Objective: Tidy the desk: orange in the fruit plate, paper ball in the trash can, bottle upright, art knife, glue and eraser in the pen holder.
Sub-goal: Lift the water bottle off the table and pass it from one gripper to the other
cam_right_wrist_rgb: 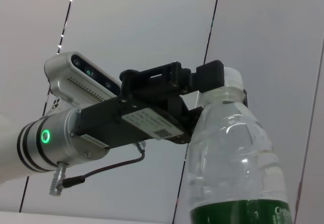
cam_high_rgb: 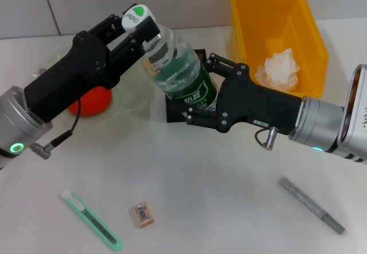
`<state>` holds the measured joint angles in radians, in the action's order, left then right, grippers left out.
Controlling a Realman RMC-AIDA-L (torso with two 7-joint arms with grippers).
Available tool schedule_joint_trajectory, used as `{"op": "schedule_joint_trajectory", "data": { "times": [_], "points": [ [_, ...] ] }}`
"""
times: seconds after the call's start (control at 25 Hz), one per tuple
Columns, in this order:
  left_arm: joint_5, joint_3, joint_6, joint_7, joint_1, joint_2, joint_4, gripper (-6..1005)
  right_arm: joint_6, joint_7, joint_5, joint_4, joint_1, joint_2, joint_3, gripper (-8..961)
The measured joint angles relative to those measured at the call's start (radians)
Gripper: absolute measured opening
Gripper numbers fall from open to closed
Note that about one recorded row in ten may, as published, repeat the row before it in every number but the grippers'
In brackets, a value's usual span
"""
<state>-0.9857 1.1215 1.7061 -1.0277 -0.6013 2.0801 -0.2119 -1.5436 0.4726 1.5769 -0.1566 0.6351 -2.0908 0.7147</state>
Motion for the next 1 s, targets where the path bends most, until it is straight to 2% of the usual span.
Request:
{"op": "schedule_joint_trajectory", "data": {
  "times": [0.28,1.0],
  "points": [
    [0.014,0.006,0.001,0.012,0.003,0.0,0.007,451,-0.006,0.0,0.0,0.0,-0.001,0.0,0.0,762],
    [0.016,0.006,0.009,0.018,0.003,0.0,0.006,443,-0.005,0.0,0.0,0.005,-0.001,0.0,-0.006,763]
  ]
}}
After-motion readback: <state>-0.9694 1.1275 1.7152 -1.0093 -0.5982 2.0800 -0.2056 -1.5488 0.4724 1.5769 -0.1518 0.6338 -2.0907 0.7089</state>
